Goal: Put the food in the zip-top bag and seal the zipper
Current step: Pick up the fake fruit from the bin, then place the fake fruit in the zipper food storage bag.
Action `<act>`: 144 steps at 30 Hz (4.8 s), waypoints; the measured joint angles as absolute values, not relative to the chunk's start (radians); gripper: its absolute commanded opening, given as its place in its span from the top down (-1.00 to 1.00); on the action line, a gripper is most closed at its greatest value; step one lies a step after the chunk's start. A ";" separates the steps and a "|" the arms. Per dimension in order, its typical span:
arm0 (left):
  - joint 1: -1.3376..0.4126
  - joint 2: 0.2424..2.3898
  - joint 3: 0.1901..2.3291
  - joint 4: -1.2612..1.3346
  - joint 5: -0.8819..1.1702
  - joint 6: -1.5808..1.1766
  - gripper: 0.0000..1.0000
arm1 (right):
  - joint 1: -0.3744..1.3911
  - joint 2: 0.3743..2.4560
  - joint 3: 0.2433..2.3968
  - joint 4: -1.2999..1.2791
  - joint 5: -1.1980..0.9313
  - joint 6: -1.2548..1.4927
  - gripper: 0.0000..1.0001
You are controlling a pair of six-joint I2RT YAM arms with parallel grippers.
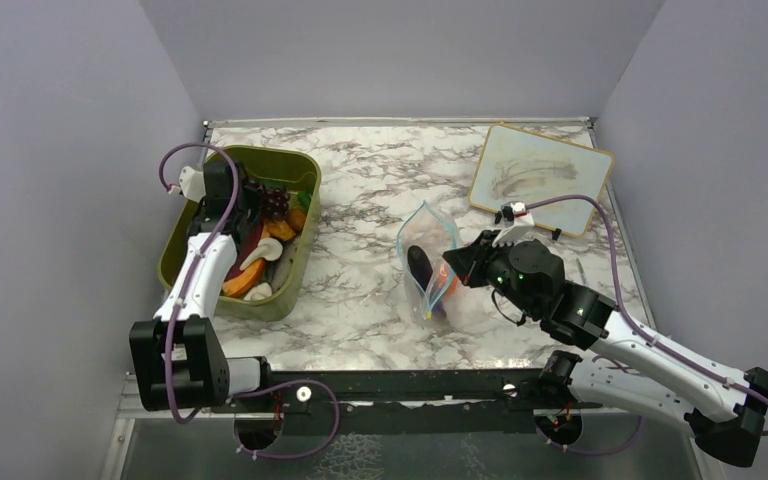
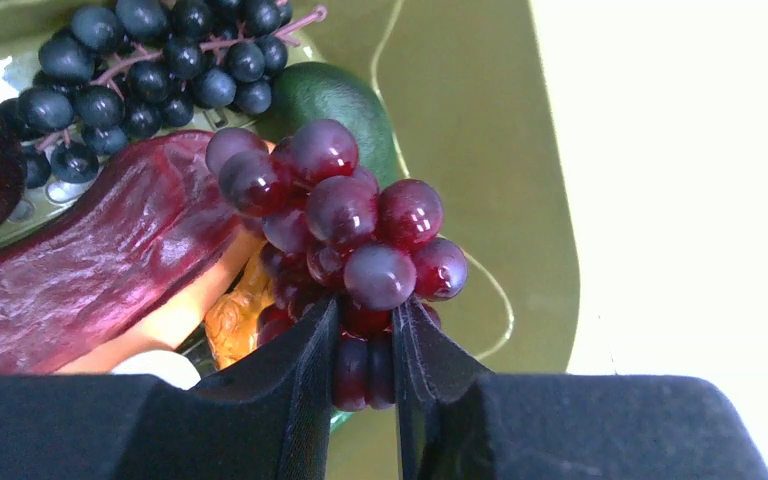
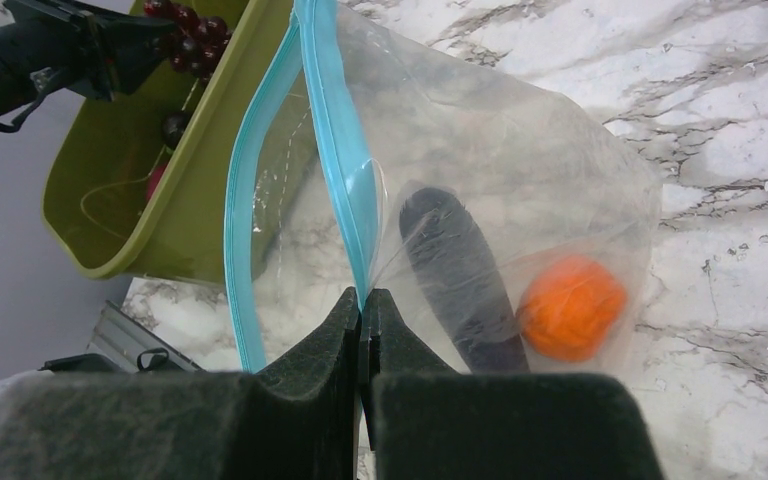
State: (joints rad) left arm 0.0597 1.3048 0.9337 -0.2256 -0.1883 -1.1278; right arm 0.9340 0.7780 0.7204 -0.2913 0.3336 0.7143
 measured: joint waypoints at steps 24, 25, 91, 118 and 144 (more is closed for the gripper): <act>-0.036 1.047 1.017 -0.293 -0.102 -0.749 0.51 | 0.934 0.854 0.719 -0.250 0.271 0.727 0.98; -0.040 1.044 1.026 -0.294 -0.090 -0.738 0.50 | 0.934 0.855 0.719 -0.249 0.271 0.728 0.98; -0.513 0.847 0.691 0.149 0.291 -1.063 0.45 | 0.934 1.123 0.793 -0.018 0.181 0.918 0.98; -0.567 0.858 0.602 0.190 0.212 -0.945 0.43 | 0.934 1.092 0.788 0.111 0.088 0.918 0.98; -0.572 0.816 0.896 -0.108 0.203 -0.623 -0.41 | 0.934 1.082 0.791 0.048 0.114 0.896 0.98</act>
